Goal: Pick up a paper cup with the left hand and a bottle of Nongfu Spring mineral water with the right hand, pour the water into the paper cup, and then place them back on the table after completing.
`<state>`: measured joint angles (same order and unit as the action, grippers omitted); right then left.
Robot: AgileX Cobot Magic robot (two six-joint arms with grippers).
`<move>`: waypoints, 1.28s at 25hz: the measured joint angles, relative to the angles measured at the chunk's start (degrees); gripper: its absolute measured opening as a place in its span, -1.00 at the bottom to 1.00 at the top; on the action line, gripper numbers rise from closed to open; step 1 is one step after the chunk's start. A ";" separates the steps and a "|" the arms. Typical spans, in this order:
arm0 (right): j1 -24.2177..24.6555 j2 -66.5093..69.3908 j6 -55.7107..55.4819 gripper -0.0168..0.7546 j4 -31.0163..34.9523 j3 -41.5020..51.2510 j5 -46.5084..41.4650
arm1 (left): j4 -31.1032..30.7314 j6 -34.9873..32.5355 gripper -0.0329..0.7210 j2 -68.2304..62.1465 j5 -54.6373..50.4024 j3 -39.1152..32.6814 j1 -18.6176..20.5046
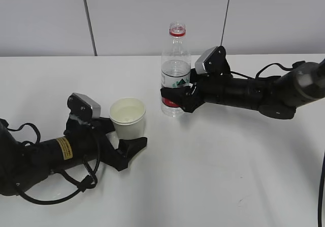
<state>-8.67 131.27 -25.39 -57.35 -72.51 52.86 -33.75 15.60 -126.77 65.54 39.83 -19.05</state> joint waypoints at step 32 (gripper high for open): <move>15.49 -3.33 -8.99 0.61 -17.37 0.00 -1.39 | -1.67 -0.71 0.67 7.97 -4.01 -6.65 11.13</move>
<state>6.82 127.95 -34.38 -74.72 -72.51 51.46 -35.42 14.89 -118.80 61.52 33.18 -7.92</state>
